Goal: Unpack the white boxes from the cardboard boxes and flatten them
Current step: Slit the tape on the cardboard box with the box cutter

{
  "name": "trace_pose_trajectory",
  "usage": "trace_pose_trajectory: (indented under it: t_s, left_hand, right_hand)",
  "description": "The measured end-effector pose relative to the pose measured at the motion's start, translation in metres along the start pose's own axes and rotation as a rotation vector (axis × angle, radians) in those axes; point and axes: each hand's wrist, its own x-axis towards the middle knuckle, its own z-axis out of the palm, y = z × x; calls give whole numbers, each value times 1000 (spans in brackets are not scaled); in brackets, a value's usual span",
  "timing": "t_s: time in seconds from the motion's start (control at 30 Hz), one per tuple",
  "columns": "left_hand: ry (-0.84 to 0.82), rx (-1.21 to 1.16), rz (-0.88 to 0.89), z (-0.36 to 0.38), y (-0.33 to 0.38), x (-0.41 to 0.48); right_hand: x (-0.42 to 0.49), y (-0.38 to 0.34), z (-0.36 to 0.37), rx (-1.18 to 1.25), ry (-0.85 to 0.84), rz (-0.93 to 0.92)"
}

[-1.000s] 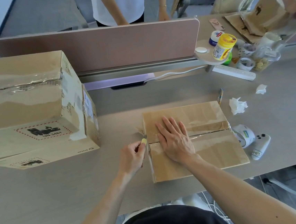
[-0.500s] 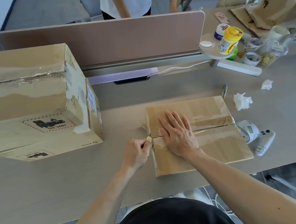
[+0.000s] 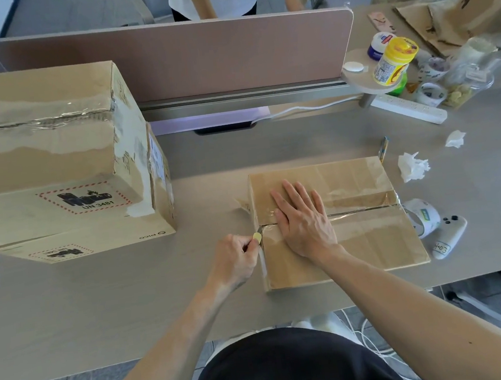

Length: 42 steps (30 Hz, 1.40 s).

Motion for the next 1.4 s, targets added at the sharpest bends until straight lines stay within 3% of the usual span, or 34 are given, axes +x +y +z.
trace_pose_trajectory:
  t_s: [0.5, 0.7, 0.83, 1.13, 1.4]
  left_hand:
    - [-47, -92, -69, 1, 0, -28]
    - [1, -400, -356, -15, -13, -55]
    - [55, -486, -560, -25, -46, -60]
    - [0, -204, -802, -30, -133, -69]
    - [-53, -86, -856, -24, -132, -69]
  right_hand:
    - [2, 0, -1, 3, -6, 8]
    - [0, -1, -2, 21, 22, 8]
    - [0, -1, -1, 32, 38, 3]
    - [-1, 0, 0, 40, 52, -1]
    - [-1, 0, -1, 41, 62, -11]
